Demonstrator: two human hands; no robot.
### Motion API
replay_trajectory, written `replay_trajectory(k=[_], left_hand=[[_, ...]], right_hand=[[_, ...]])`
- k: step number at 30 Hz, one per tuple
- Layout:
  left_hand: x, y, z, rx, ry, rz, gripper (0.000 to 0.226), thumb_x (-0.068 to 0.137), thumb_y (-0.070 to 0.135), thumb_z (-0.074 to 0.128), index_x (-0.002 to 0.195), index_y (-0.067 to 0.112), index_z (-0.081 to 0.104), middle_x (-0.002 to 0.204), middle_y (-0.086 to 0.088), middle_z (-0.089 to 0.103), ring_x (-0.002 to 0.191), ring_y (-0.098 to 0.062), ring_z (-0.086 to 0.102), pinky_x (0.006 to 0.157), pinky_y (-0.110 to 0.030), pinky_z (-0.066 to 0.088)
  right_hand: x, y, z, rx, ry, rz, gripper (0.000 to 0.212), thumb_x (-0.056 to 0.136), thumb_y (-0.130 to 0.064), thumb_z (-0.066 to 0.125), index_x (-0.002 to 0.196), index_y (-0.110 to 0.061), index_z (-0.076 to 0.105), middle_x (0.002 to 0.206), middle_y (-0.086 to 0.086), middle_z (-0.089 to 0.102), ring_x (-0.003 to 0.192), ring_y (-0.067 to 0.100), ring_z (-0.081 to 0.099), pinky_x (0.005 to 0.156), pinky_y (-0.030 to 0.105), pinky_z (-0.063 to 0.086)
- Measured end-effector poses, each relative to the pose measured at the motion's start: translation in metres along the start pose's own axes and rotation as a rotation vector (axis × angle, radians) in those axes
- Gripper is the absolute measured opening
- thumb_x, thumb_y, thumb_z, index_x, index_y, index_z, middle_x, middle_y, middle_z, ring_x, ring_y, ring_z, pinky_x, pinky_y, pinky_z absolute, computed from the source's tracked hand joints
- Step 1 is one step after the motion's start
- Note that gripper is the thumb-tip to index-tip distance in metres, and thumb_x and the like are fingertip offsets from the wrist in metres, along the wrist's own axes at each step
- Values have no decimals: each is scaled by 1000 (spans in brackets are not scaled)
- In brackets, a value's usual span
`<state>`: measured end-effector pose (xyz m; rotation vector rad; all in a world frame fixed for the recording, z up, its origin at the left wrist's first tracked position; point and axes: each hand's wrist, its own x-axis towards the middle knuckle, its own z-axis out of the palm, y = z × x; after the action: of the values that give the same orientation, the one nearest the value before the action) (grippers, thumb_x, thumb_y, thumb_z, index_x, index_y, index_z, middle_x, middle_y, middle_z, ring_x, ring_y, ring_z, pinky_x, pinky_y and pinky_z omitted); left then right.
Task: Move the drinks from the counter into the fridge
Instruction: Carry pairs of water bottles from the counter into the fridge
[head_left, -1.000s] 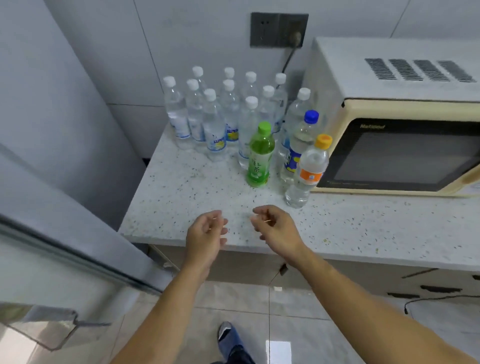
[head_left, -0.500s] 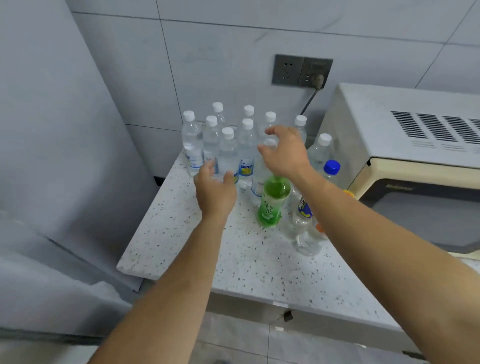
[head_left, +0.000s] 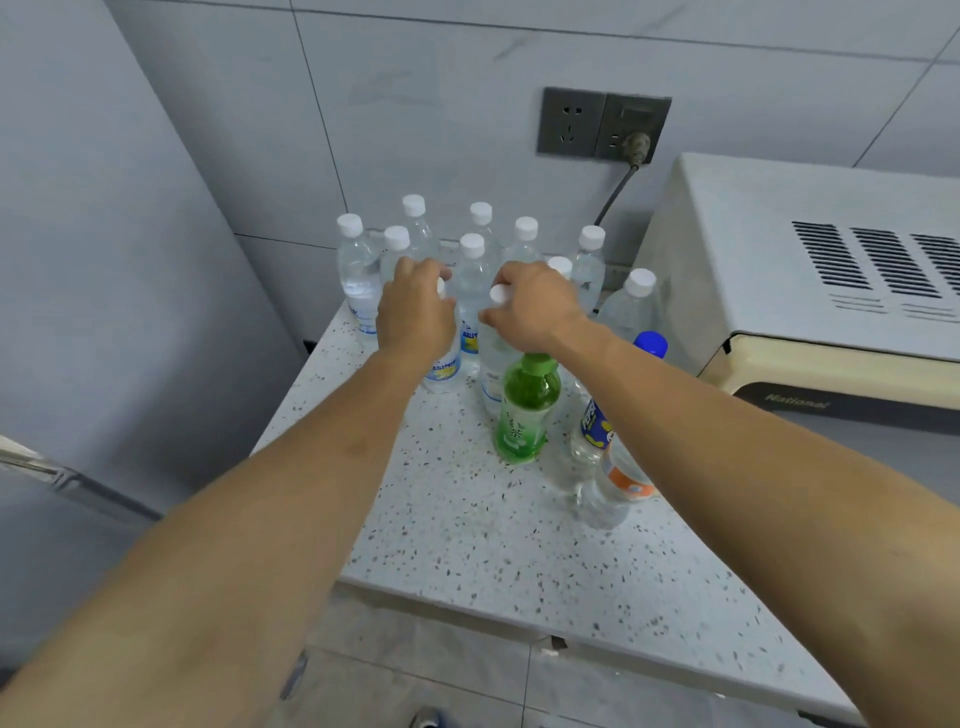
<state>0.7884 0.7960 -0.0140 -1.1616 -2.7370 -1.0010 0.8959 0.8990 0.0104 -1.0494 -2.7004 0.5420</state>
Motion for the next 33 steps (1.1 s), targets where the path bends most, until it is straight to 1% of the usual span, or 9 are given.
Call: replay_trajectory(k=[4,9,13,18,21,23,27,31,33], left_hand=[[-36,-10,-6,-123,66,-11,29,90,9,63,118,17,63,124,-6,54,102,-22,59,78,-23,37],[-76,-27,-30,-207,145,-49,34,86,6,64,117,20,64,118,-4,59,98,-14,56,79,-18,37],[-100,-42,-54,-248,97,-45,37,84,9,68,117,26,63,118,1,63,95,-13,59,80,-24,44],[-137,-60,-69,-251,141,-80,36,85,19,68,115,36,60,103,16,61,74,11,53,61,-1,36],[-152,-64,-66,-302,208,-93,35,85,22,69,117,34,60,102,24,60,84,-1,55,70,-8,40],[-160,-67,-60,-331,230,-118,35,86,28,69,119,36,57,101,35,53,93,-11,53,76,-16,40],[-173,-80,-43,-456,163,-204,45,86,47,66,127,37,50,117,30,55,112,-2,53,91,-21,43],[-183,-96,-24,-654,122,-317,55,77,52,75,125,43,50,123,24,60,116,0,58,90,-25,51],[-187,-107,-13,-720,92,-353,55,73,48,80,121,45,52,118,20,64,109,-1,63,87,-27,55]], right_hand=[[-7,-17,-2,-8,-64,-96,29,83,-34,73,102,-16,62,104,4,61,92,23,59,72,29,42],[-27,-37,-2,-47,-117,-196,17,80,-24,71,94,-16,63,102,3,66,90,23,60,68,27,40],[-49,-38,-1,161,-133,-161,20,77,-24,77,88,-19,61,88,-5,62,81,17,58,63,26,41],[-83,-45,5,419,-100,-151,18,75,-24,79,83,-23,63,80,-8,64,68,7,57,53,18,46],[-96,-50,18,452,-136,-164,16,76,-22,78,83,-20,63,74,-9,62,62,7,55,49,16,44],[-103,-51,30,465,-109,-177,16,77,-23,78,83,-18,63,76,-7,63,65,7,53,55,20,42],[-123,-37,58,551,49,-189,34,73,-39,84,95,-21,65,94,-4,61,83,7,52,70,13,41],[-151,-14,93,740,-82,-65,52,66,-50,86,109,-44,56,107,-18,60,97,-1,59,80,13,48],[-160,-3,113,759,-135,2,60,67,-42,89,116,-41,54,112,-18,61,103,-2,58,86,18,50]])
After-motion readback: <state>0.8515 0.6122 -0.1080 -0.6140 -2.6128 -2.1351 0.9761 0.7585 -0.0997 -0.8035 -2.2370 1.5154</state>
